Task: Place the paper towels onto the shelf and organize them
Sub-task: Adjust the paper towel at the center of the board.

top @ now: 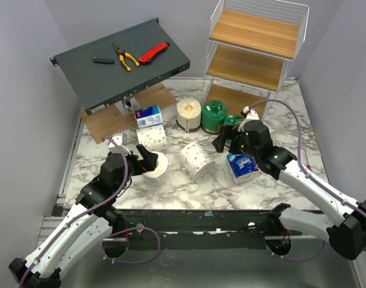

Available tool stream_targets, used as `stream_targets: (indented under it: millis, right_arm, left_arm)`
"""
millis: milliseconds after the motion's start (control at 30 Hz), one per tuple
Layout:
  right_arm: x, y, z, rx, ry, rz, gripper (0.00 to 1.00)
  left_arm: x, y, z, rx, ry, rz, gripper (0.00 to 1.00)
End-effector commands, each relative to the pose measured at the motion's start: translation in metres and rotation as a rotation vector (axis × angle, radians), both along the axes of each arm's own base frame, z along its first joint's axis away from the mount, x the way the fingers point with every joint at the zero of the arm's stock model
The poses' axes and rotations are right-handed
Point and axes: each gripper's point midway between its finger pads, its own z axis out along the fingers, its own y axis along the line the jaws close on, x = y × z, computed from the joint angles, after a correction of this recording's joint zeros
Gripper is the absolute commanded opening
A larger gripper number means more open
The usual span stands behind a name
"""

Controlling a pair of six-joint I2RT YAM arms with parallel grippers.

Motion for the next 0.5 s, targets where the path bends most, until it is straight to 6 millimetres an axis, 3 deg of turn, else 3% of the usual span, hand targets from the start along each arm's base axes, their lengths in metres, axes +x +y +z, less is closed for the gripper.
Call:
stream_targets:
  millis: [0, 200, 467]
  right_arm:
    - [-0.006, 0.016, -0.006, -0.075, 0.010, 0.084, 1.00]
    - [-0.022, 0.028, -0.017, 0.024, 0.063, 0.110, 1.00]
    - [-0.040, 0.034, -0.025, 0.245, 0.117, 0.056, 1.00]
  left_arm:
    - [0.005, 0.001, 0.012, -0.034, -0.051, 0.022, 0.99]
    - [0.004, -0.002, 0.009, -0.049, -0.042, 0.020, 0.99]
    - [0.000, -0.020, 0.016, -0.100, -0.080, -0.085, 0.99]
